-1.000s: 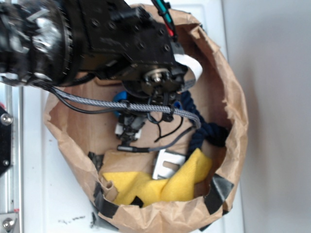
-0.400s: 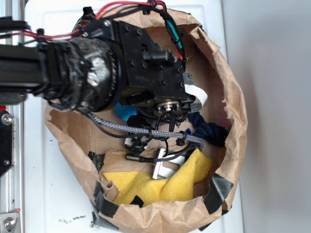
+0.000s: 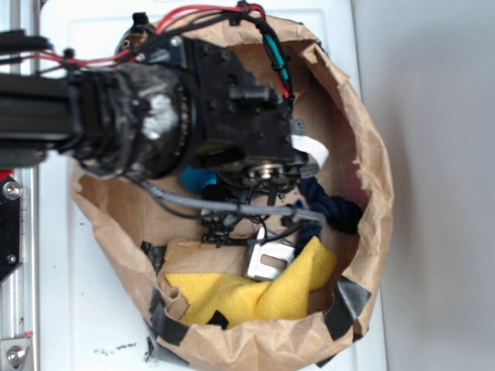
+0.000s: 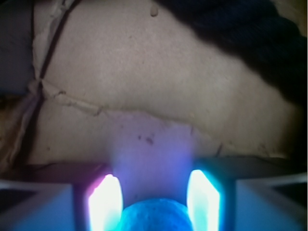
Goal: Grab the blue ball.
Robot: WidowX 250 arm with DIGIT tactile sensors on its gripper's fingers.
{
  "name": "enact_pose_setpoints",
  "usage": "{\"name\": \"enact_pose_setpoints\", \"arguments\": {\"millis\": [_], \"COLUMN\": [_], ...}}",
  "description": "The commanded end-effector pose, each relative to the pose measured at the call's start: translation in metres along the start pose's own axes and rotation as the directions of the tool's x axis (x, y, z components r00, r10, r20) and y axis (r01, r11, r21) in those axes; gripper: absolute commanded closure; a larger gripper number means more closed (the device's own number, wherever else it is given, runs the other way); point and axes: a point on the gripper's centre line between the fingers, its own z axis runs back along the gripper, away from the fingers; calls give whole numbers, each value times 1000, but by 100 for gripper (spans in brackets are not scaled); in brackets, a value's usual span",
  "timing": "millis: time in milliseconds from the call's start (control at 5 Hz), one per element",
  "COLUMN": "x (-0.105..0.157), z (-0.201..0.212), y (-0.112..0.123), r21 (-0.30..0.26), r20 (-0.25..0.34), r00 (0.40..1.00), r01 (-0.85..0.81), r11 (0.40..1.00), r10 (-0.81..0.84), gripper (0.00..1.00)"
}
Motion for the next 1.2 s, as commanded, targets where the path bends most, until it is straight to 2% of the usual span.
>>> {"name": "enact_pose_setpoints", "arguments": {"millis": [0, 400, 600, 800, 1000], "x": [8, 3, 1, -2, 4], "z": [35, 81, 107, 130, 155], "y": [13, 16, 15, 16, 15], "r21": [16, -31, -57, 3, 44], "r20": [106, 164, 192, 198, 214], "r00": [994, 985, 976, 965, 951], "r01": [-3, -46, -96, -177, -236], "r11": [1000, 998, 994, 984, 971], "r10": [2, 50, 105, 173, 222], "gripper": [100, 100, 86, 100, 100]}}
